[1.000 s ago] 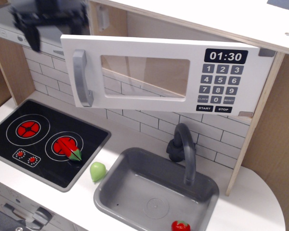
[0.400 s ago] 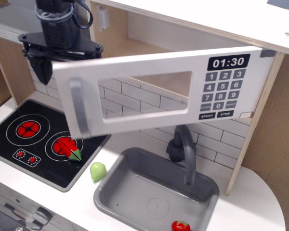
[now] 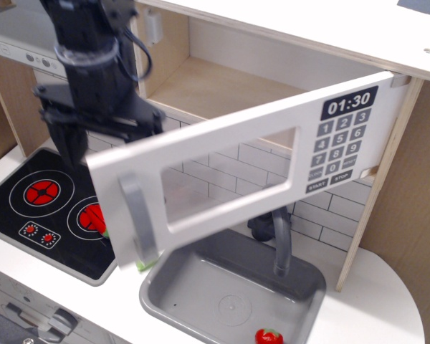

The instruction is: Open microwave

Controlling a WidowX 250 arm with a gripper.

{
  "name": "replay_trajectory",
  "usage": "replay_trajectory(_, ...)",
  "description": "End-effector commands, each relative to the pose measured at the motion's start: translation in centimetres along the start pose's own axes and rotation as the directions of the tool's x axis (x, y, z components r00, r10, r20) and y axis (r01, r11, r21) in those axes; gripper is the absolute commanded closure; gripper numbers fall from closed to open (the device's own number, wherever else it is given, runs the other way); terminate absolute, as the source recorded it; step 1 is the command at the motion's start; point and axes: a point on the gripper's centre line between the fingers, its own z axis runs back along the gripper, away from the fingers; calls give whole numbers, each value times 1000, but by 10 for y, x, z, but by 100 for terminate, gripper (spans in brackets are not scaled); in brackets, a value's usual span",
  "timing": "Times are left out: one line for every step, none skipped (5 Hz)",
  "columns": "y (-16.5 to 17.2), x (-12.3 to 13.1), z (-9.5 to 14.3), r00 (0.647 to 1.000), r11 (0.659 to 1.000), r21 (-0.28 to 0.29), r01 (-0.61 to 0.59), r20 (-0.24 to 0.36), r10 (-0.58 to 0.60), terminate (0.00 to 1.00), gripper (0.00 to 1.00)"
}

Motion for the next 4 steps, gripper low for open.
replay_trajectory(-20,-12,12,999,999,-9,35,27,-35,0,0)
replay_trajectory(-26,-9,16,999,998,-56,19,35,-17,0,0)
replay_trajectory(-14,-2,23,995,998,-67,-6,95,13,0,0)
replay_trajectory(-10,20,32,985,993,-75,-87,141,97,100,0)
